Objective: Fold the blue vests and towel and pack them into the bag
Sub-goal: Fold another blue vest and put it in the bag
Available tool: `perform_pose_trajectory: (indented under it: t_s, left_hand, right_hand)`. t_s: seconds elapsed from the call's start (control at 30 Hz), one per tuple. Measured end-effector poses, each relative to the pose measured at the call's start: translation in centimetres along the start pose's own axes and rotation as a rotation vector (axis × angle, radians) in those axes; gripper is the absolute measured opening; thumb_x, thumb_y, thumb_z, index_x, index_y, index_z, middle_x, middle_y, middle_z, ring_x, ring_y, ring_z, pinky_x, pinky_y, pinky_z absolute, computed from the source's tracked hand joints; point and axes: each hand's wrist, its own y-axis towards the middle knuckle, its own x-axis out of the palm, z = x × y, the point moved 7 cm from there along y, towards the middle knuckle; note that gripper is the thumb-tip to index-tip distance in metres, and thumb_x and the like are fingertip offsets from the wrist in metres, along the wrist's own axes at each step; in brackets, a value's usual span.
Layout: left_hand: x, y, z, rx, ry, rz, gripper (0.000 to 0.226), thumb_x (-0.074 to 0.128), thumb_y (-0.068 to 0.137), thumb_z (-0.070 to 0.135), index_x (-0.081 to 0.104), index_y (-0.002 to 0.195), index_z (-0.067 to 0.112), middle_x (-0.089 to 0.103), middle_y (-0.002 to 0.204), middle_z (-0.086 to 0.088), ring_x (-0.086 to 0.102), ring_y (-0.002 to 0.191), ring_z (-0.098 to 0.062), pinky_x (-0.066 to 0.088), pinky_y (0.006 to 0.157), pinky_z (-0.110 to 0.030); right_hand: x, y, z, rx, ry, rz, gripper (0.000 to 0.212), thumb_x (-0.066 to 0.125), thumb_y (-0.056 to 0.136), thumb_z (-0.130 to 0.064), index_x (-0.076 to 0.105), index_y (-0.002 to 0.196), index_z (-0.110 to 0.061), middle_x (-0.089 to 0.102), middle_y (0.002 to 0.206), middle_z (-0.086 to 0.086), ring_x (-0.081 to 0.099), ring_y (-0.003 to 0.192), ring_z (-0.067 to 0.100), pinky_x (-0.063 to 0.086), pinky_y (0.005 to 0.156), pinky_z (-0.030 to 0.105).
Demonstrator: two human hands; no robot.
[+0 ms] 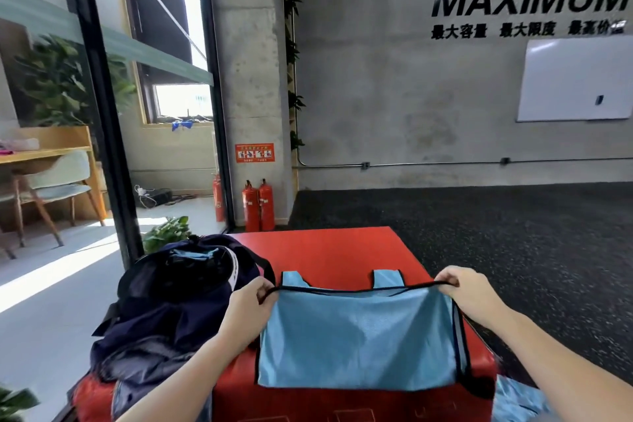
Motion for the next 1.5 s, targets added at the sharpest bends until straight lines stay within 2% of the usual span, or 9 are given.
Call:
perform_pose_trajectory:
  t_s: [0.27,0.37,0.47,0.57,0.67,0.83,1.0,1.2,1.5]
  left_hand:
    - [4.4,4.0,-2.5,-0.085,0.013,-0.039,0.016,0.07,0.09,0.026,0.063,0.08,0.035,0.066,0.07,0.015,0.061,0.069,-0.004,0.049,0.065,-0.02]
    - [6.9,5.7,-5.1,-0.141,0.072,-0.069,0.008,0.064,0.093,0.025,0.064,0.091,0.033,0.066,0.076,0.015,0.062,0.07,-0.005,0.055,0.068,-0.032]
    - [9.6,6.9,-7.6,-0.145,0.2,-0.119,0.023,0.056,0.093,0.018,0.065,0.111,0.029,0.067,0.097,0.014,0.065,0.089,-0.012,0.055,0.08,-0.038]
    - [12.3,8.3,-9.5,-0.123,0.269,-0.153,0.033,0.054,0.093,0.01,0.065,0.122,0.023,0.066,0.114,0.006,0.063,0.103,-0.017,0.052,0.091,-0.039]
    - [14.2,10.0,-10.8,-0.162,0.195,-0.166,0.033,0.054,0.095,0.007,0.065,0.125,0.017,0.064,0.118,0.001,0.061,0.105,-0.016,0.05,0.092,-0.031]
    - [16.0,13.3,-13.4,-0.214,0.177,-0.138,0.031,0.053,0.097,0.008,0.064,0.126,0.012,0.06,0.121,-0.002,0.053,0.093,-0.01,0.037,0.08,-0.018]
    - [17.0,16.4,-16.0,-0.275,0.104,-0.095,0.029,0.057,0.095,0.009,0.068,0.12,0.014,0.065,0.116,-0.004,0.06,0.104,-0.017,0.039,0.086,-0.02]
    - [17.8,18.8,-17.8,-0.364,-0.056,-0.101,0.022,0.066,0.093,0.016,0.072,0.114,0.021,0.069,0.108,0.007,0.062,0.1,-0.006,0.039,0.07,-0.005]
    - [17.1,19.1,-18.1,-0.396,-0.334,-0.015,0.033,0.062,0.092,0.004,0.072,0.098,0.035,0.072,0.1,0.018,0.064,0.102,0.001,0.049,0.09,-0.016]
  right_hand:
    - [4.1,5.2,2.2,0.058,0.007,-0.037,0.019,0.069,0.091,-0.011,0.069,0.086,-0.03,0.069,0.089,-0.012,0.062,0.089,0.009,0.041,0.075,0.025]
    - [7.1,7.4,3.5,0.089,0.019,-0.034,0.012,0.069,0.092,-0.014,0.068,0.099,-0.024,0.069,0.095,-0.005,0.064,0.092,0.015,0.047,0.081,0.03]
    - [11.0,9.2,4.5,0.108,0.018,-0.063,0.017,0.069,0.093,-0.017,0.067,0.109,-0.018,0.07,0.099,-0.002,0.066,0.093,0.02,0.053,0.086,0.037]
    - [15.2,10.9,3.7,0.082,0.023,-0.127,0.016,0.066,0.095,-0.021,0.066,0.111,-0.018,0.067,0.1,-0.007,0.066,0.099,0.017,0.052,0.088,0.035]
    - [19.4,12.7,1.5,0.04,0.033,-0.191,0.015,0.065,0.096,-0.025,0.066,0.111,-0.021,0.066,0.099,-0.011,0.063,0.099,0.012,0.048,0.087,0.029]
    - [26.7,15.3,-3.7,-0.058,0.082,-0.263,0.013,0.067,0.094,-0.03,0.069,0.105,-0.025,0.071,0.098,-0.01,0.064,0.093,0.009,0.047,0.083,0.026]
    - [32.8,17.5,-9.3,-0.135,0.126,-0.375,0.019,0.065,0.095,-0.033,0.067,0.111,-0.023,0.069,0.1,-0.008,0.062,0.093,0.01,0.049,0.088,0.028]
    - [37.5,20.2,-12.0,-0.123,0.141,-0.392,0.026,0.069,0.092,-0.028,0.063,0.116,-0.02,0.065,0.102,-0.005,0.061,0.093,0.014,0.048,0.082,0.026]
    - [38.7,20.8,-12.2,-0.086,0.181,-0.388,0.021,0.06,0.098,-0.029,0.068,0.115,-0.019,0.068,0.097,-0.007,0.06,0.084,0.011,0.041,0.072,0.023]
